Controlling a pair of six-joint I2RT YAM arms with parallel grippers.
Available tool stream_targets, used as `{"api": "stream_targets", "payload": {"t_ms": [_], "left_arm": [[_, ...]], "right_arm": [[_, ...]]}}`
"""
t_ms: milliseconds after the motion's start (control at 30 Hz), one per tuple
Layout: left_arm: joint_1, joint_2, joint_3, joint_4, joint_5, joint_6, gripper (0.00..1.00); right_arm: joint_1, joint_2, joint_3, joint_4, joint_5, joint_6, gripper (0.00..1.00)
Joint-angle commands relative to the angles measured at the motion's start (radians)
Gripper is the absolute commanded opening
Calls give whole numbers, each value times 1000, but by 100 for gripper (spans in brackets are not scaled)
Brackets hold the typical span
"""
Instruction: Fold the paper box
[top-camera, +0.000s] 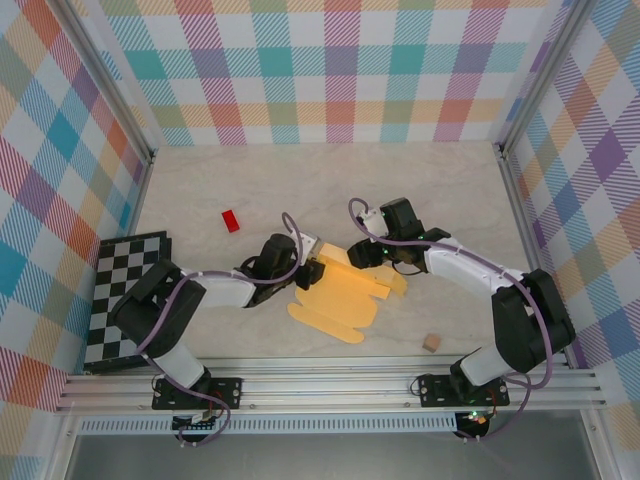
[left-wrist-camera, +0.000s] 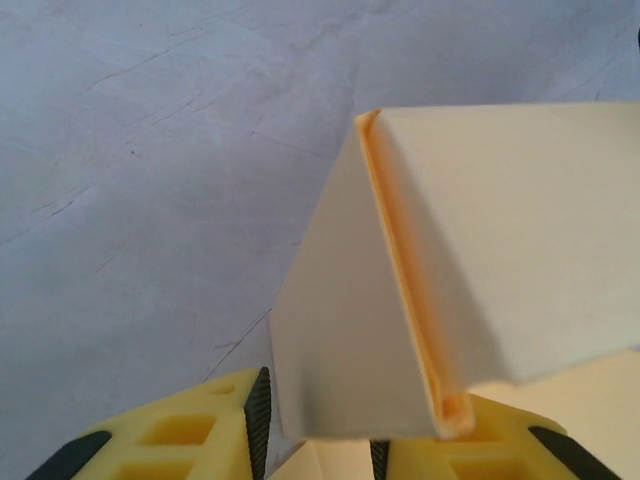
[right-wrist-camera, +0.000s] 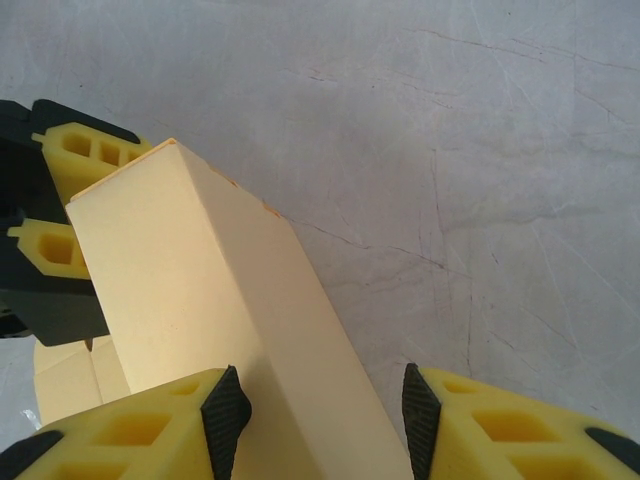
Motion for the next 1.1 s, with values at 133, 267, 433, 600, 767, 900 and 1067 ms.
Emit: {"api": "stream_targets", "payload": {"t_ms": [133, 267, 433, 600, 767, 900, 1067], "left_arm": [[-7, 83, 17, 16, 12, 84, 33], [-5, 125, 23, 36, 53, 110, 34], [-5, 161, 53, 52, 26, 95, 18], [-12, 156, 85, 48, -140, -28, 0], [-52, 160, 158, -33, -305, -190, 0], [-104, 187, 276, -215, -447, -316, 0], [-132, 225, 381, -439, -613, -437, 0]], "right_arm": [[8, 43, -14, -68, -11, -19, 49], [8, 44, -19, -66, -36, -36, 49], [8, 54, -22, -57, -49, -25, 49], [8, 48, -34, -33, -30, 37, 45], [14, 31, -53, -7, 18, 98, 45], [26, 30, -63, 0, 67, 144, 44], [45, 17, -98, 26, 145, 223, 42]]}}
